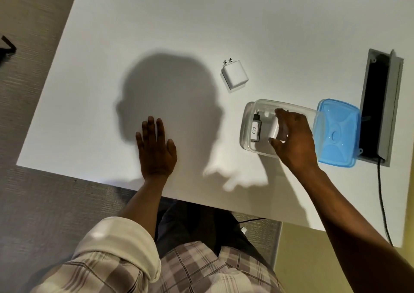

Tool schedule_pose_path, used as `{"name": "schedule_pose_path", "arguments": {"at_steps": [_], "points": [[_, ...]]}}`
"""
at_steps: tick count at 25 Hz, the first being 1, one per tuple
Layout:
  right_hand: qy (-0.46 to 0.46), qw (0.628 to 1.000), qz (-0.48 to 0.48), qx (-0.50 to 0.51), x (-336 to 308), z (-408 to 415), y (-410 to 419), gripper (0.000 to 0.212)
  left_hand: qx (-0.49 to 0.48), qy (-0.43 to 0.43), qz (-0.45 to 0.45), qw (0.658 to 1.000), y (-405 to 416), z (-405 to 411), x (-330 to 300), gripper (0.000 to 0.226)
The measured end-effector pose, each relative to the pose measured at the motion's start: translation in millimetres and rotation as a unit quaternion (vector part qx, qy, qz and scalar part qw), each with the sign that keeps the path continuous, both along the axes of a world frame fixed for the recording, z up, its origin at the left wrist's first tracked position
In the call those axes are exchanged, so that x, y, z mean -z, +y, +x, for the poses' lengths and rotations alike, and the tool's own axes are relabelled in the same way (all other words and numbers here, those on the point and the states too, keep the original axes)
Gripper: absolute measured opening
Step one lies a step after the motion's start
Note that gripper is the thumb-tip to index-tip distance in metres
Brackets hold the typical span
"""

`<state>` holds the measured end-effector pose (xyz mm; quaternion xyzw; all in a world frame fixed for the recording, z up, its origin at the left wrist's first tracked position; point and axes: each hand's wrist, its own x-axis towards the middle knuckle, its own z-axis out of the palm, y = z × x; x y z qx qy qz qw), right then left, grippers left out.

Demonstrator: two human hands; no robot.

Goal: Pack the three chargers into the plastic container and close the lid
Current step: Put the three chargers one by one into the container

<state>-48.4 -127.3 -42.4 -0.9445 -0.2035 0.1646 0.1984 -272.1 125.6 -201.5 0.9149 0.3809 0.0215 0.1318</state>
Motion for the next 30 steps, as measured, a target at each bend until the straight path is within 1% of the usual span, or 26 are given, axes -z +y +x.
{"name": "schedule_pose_path", "arguments": {"at_steps": [3, 5, 9, 15, 20, 23, 25, 27, 28, 30], "points": [[-0.001, 0.999, -0.032, -0.004, 20.4, 12.5, -5.8, 0.076, -0.002, -0.001, 0.000, 1.000, 0.1, 0.4, 0.6, 0.068], [0.017, 0.998, -0.054, -0.014, 33.2, 16.6, -6.8, 0.075, -0.001, 0.000, 0.000, 1.000, 0.1, 0.1, 0.7, 0.068], [0.041, 0.993, -0.092, -0.054, 51.4, 21.8, -4.2, 0.074, 0.001, 0.005, -0.004, 1.000, 1.1, 1.2, -0.2, 0.068], [0.058, 0.986, -0.131, -0.080, 58.1, 30.5, 0.9, 0.076, 0.001, 0.001, -0.010, 1.000, 0.5, 1.6, -1.7, 0.068], [0.069, 0.986, -0.133, -0.079, 58.3, 28.3, 4.5, 0.073, 0.001, -0.001, -0.003, 1.000, 1.3, 1.4, 0.2, 0.068], [0.092, 0.984, -0.137, -0.065, 52.1, 25.8, 7.6, 0.074, -0.001, -0.005, -0.004, 1.000, 0.7, 0.9, 0.6, 0.068], [0.071, 0.991, -0.113, -0.015, 42.8, 21.4, 11.0, 0.074, -0.003, -0.007, -0.006, 1.000, 0.4, 1.2, 0.2, 0.069], [0.000, 0.998, -0.035, 0.050, 27.8, 14.3, 16.8, 0.067, -0.004, -0.008, -0.012, 1.000, 0.2, 1.3, -0.4, 0.069], [-0.032, 0.997, 0.015, 0.066, 19.2, 11.1, 22.5, 0.063, -0.004, -0.010, -0.013, 1.000, -0.2, 1.2, -0.7, 0.069], [-0.059, 0.993, 0.085, 0.049, 3.9, 9.3, 38.9, 0.060, -0.005, -0.013, -0.012, 1.000, -0.3, 0.7, -1.4, 0.069]]}}
